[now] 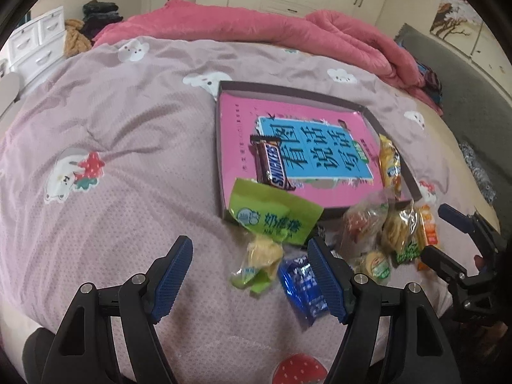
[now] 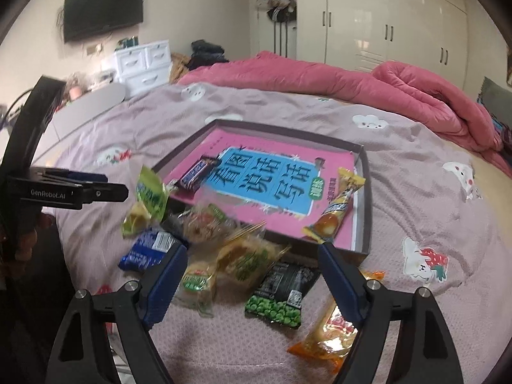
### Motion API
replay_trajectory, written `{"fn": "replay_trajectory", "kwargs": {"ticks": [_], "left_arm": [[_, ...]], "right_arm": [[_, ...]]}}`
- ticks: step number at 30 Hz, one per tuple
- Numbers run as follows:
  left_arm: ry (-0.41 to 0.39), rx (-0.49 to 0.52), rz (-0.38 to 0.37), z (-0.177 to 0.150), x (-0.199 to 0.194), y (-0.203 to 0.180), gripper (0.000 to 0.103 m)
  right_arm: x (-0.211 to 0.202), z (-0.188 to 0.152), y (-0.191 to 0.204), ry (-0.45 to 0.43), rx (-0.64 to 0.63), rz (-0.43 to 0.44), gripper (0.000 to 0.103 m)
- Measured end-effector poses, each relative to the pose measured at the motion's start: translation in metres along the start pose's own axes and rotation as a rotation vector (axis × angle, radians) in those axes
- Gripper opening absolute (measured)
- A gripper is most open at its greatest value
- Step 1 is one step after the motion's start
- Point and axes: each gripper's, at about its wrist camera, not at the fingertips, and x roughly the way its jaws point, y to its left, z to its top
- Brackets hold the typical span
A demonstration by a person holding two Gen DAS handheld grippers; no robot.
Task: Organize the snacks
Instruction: 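Grasp the green milk-candy bag with the left gripper while the right grasps a clear pastry bag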
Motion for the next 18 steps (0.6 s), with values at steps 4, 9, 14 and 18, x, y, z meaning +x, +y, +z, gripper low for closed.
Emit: {"fn": "replay_trajectory", "kwargs": {"ticks": [4, 9, 14, 18], "left_arm": [[0.022, 0.007, -0.010, -0.006, 0.005, -0.001, 0.076], [0.030, 0.034, -0.007, -0.009, 0.010, -0.002, 0.076], [0.054, 0.027, -0.013, -0.012, 0.018, 0.004, 0.076], [0.067, 0.032, -0.022, -0.013, 0.024, 0.005, 0.076]], "right_arm": [[0.007, -0.004, 0.006, 0.029, -0.035, -0.015, 0.083], [0.016, -0.007, 0.011, 0.052, -0.073, -0.039, 0.083], [0.026, -0.005, 0.015, 0.072, -0.097, -0.053, 0.083], [0.040, -0.004, 0.020, 0.093, -0.125, -0.085, 0.083]]}}
